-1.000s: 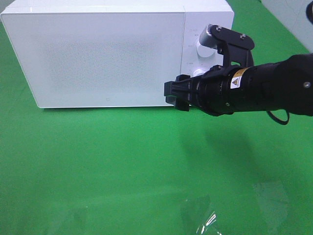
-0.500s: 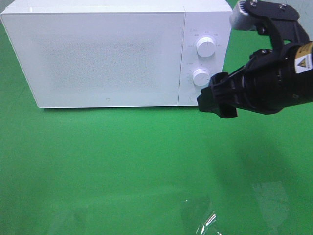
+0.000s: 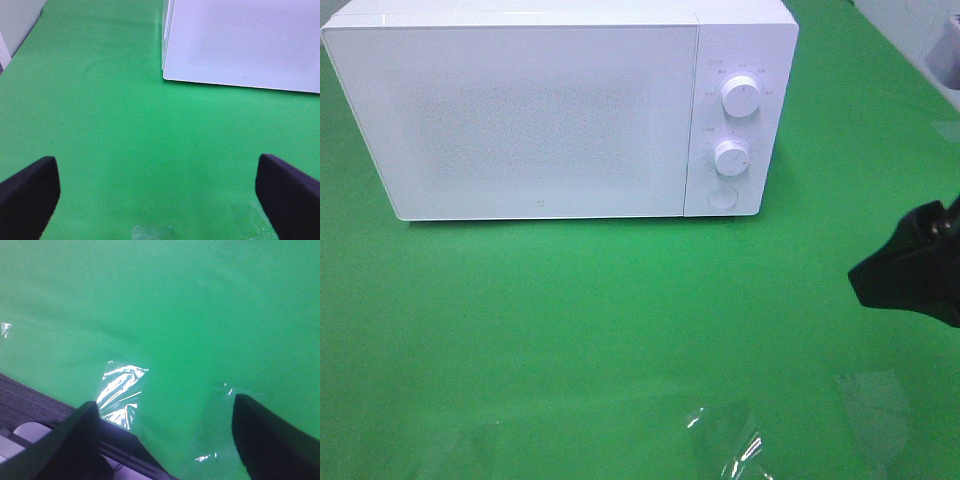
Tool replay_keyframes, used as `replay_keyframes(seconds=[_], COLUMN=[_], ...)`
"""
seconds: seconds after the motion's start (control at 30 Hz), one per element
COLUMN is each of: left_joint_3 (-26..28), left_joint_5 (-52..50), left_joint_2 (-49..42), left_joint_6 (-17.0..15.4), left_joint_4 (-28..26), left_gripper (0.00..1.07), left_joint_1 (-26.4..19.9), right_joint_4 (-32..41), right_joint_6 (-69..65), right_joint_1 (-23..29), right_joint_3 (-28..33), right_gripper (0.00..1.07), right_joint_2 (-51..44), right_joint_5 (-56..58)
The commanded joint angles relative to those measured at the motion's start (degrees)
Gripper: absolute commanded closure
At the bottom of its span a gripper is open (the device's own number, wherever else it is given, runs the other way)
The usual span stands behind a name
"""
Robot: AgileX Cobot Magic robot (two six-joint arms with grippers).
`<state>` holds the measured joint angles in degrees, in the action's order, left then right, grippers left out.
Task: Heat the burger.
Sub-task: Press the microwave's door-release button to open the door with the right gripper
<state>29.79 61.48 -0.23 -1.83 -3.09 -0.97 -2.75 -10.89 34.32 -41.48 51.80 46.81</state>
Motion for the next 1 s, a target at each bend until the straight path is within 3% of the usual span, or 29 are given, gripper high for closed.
replay_keyframes(seconds=[0.03, 0.4, 0.53, 0.63, 0.7, 0.87, 1.0], left_joint_3=[-0.2, -0.2, -0.2, -0.2, -0.2, -0.2, -0.2], left_joint_5=[-0.4, -0.4, -0.4, -0.4, -0.4, -0.4, -0.4], left_joint_2=[-1.0, -1.0, -1.0, -1.0, -1.0, -1.0, -1.0], left_joint_6=[-0.1, -0.1, -0.1, -0.1, -0.1, -0.1, -0.1], left_joint_4=[-0.3, -0.3, -0.3, -0.3, -0.3, -0.3, -0.3], left_gripper=[0.08, 0.08, 0.08, 0.08, 0.08, 0.08, 0.08], left_joint_1=[-0.1, -0.1, -0.1, -0.1, -0.1, -0.1, -0.1], right_joint_4=[-0.1, -0.1, 0.1, 0.1, 0.1, 0.1, 0.1], right_joint_6=[0.9, 0.8, 0.9, 1.1, 3.1, 3.2, 3.3], right_joint_1=[0.0, -0.2, -6.0, -7.1, -12.1, -15.4, -21.9], right_joint_3=[0.0, 2.7, 4.4, 4.4, 4.4, 4.4, 6.1], right_gripper=[0.36, 0.36, 0.36, 0.36, 0.36, 0.36, 0.36], right_joint_2=[-3.4, -16.8, -21.3, -21.9, -26.0, -29.3, -37.0], right_joint_5=[2.3, 6.5, 7.6, 7.7, 7.6, 7.9, 7.6])
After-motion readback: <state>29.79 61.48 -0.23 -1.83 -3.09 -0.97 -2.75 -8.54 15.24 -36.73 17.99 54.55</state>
